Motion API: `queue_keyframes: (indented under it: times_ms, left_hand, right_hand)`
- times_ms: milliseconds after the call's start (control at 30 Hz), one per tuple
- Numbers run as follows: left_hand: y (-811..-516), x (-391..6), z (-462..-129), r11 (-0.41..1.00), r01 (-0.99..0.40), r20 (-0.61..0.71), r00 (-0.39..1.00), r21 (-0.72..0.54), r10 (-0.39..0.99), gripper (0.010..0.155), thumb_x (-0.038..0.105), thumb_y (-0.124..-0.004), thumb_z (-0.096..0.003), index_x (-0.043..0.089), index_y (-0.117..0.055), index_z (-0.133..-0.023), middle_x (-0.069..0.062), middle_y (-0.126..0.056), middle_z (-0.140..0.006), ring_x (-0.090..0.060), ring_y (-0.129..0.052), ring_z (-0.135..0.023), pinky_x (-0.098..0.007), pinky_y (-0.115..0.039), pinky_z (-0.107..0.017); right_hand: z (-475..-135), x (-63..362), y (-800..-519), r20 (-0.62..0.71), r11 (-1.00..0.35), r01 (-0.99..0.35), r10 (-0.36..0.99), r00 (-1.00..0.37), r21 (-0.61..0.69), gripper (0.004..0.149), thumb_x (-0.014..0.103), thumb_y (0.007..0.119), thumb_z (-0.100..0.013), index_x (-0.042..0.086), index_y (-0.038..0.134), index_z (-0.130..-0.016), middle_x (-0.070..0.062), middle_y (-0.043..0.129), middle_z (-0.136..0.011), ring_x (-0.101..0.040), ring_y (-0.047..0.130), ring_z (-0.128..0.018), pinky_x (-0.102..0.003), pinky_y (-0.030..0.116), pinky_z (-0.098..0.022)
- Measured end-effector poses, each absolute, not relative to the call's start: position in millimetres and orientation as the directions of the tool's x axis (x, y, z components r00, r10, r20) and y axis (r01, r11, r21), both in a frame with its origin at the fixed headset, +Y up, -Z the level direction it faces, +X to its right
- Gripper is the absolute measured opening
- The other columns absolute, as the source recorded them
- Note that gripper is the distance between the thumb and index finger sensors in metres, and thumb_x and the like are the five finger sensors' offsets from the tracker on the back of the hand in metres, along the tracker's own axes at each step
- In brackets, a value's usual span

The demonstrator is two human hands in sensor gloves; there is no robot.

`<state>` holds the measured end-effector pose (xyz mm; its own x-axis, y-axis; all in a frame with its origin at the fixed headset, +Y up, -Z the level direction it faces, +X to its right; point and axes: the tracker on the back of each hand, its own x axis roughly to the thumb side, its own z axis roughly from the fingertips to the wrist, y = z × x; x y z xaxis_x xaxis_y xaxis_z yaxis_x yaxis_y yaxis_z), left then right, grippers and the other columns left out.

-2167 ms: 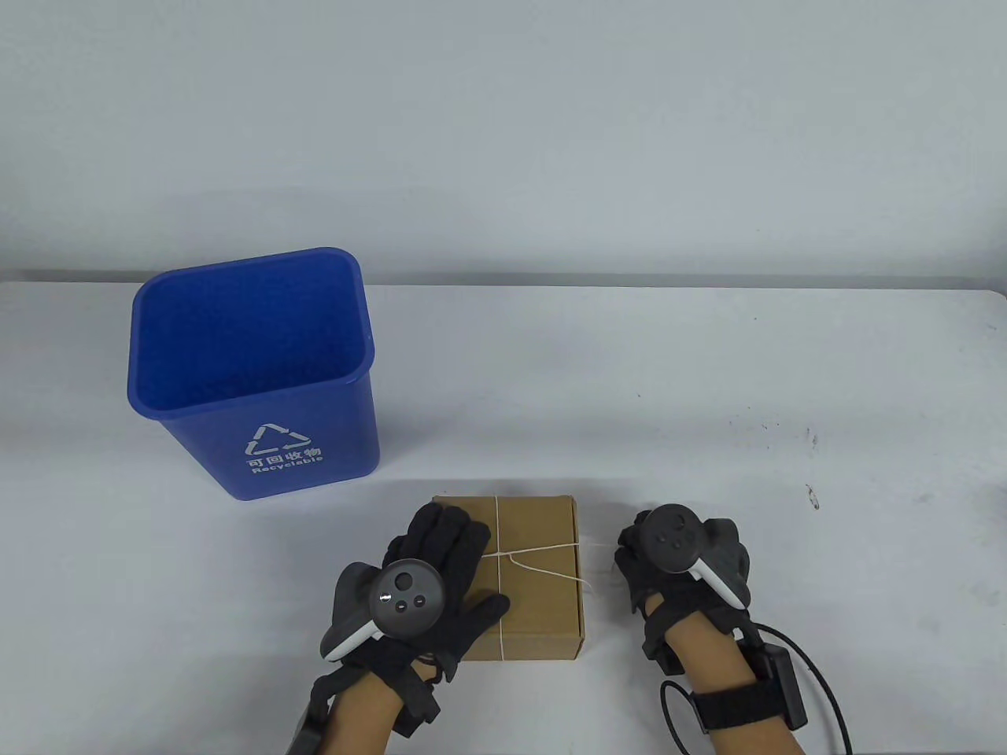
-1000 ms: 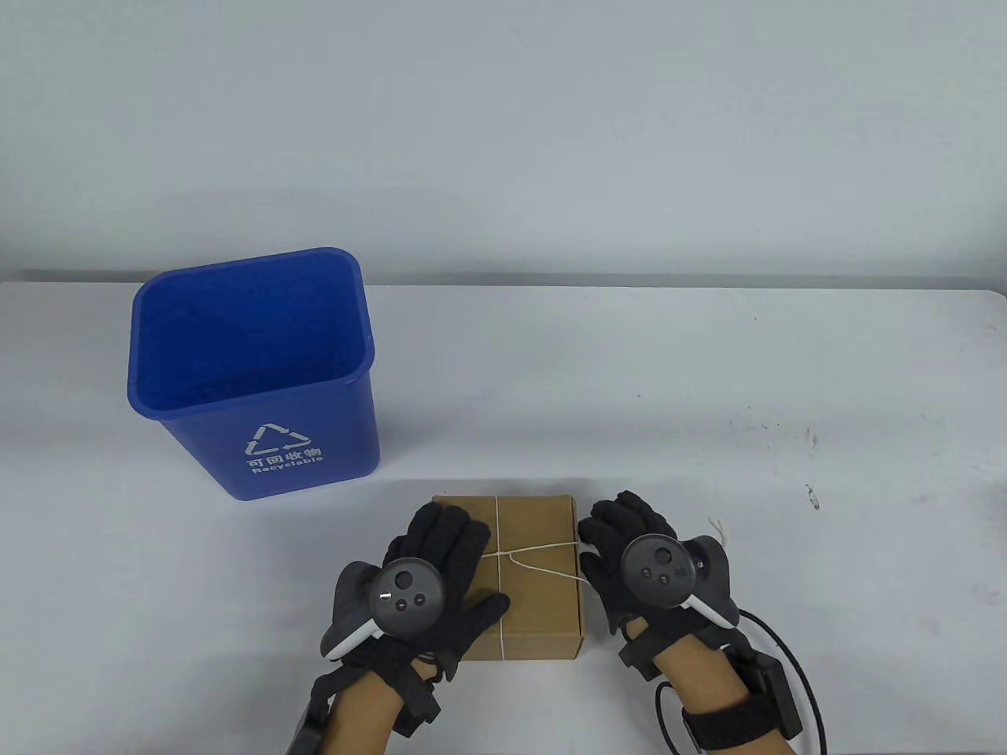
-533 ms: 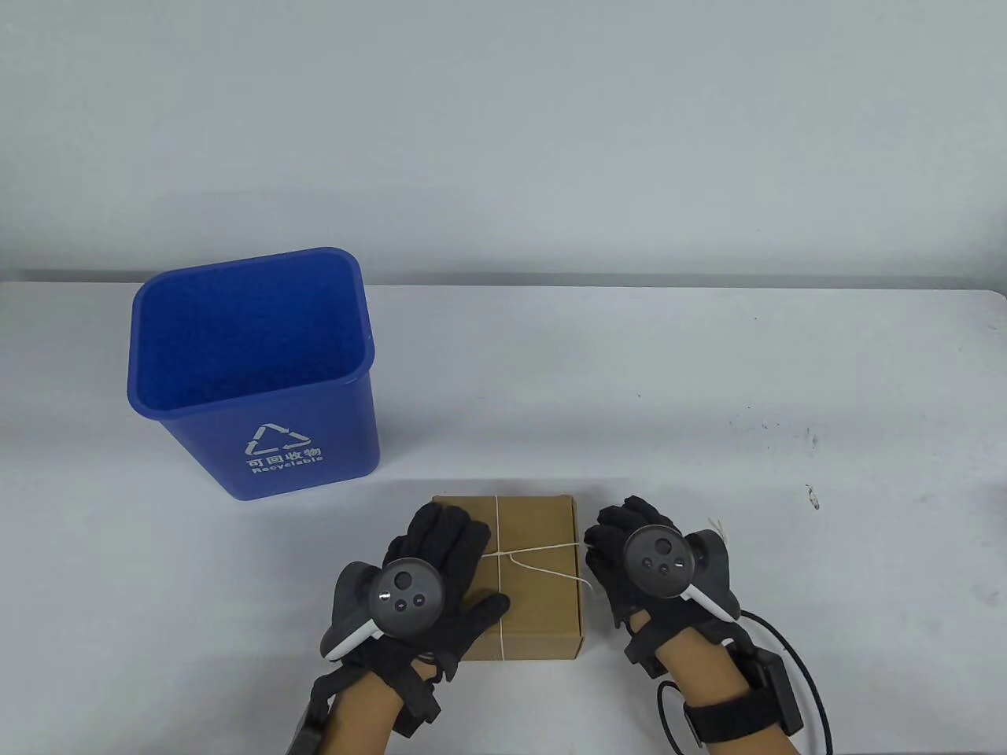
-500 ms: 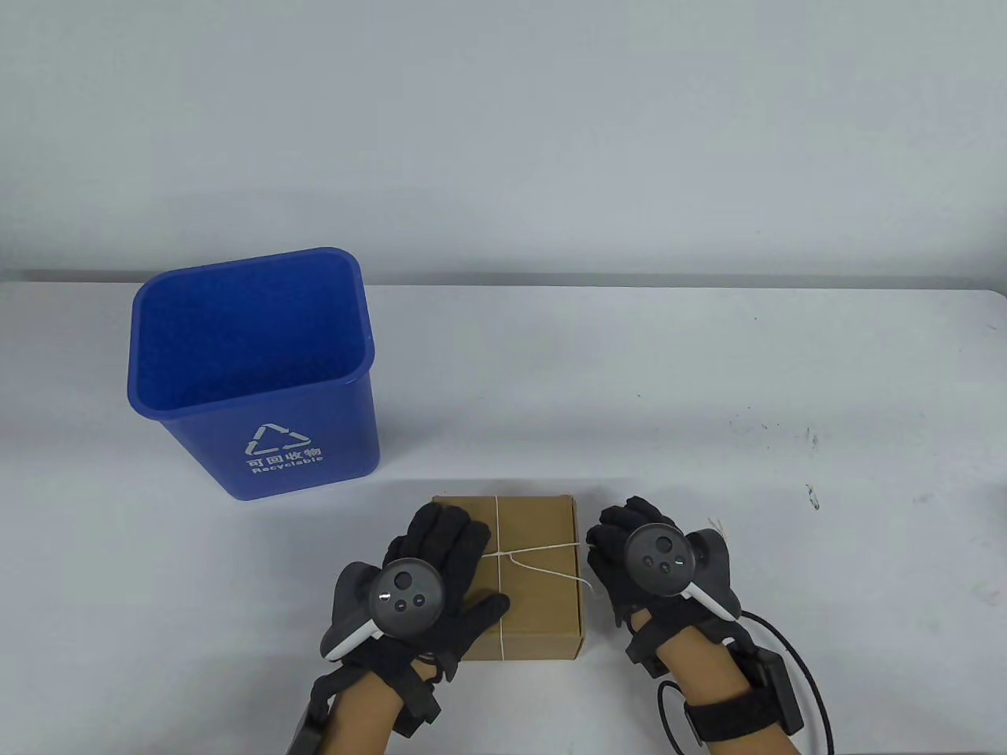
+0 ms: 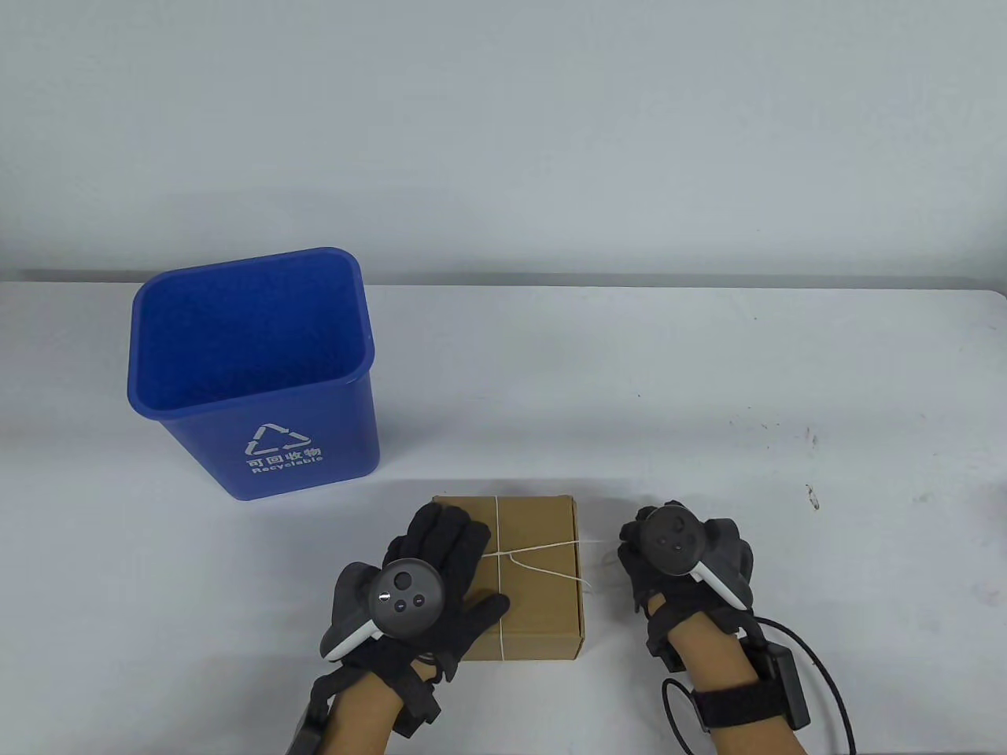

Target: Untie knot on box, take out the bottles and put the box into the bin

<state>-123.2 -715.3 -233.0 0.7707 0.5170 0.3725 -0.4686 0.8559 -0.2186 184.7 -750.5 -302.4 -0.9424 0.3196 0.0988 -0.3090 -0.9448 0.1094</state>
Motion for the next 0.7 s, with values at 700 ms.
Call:
queue_keyframes:
  times_ms: [700]
  left_hand:
    - [-715.6,-123.4,-233.0,0.855,-0.470,0.371,0.770,-0.222,0.519,0.088,0.061,-0.066,-0.0504,0.020,-0.027,-0.117,-0.008,-0.013,-0.119,-0.046,-0.005,-0.111,-0.079,-0.024,-0.072]
  right_hand:
    - [-271.0,152.0,-712.5,0.433,-0.886,-0.464,0.420,-0.797,0.004,0.053,0.032,0.081,-0.046,0.007,0.073,-0.092,-0.016,0.061,-0.102,-0.054,0.052,-0.095,-0.071,0.046,-0.063]
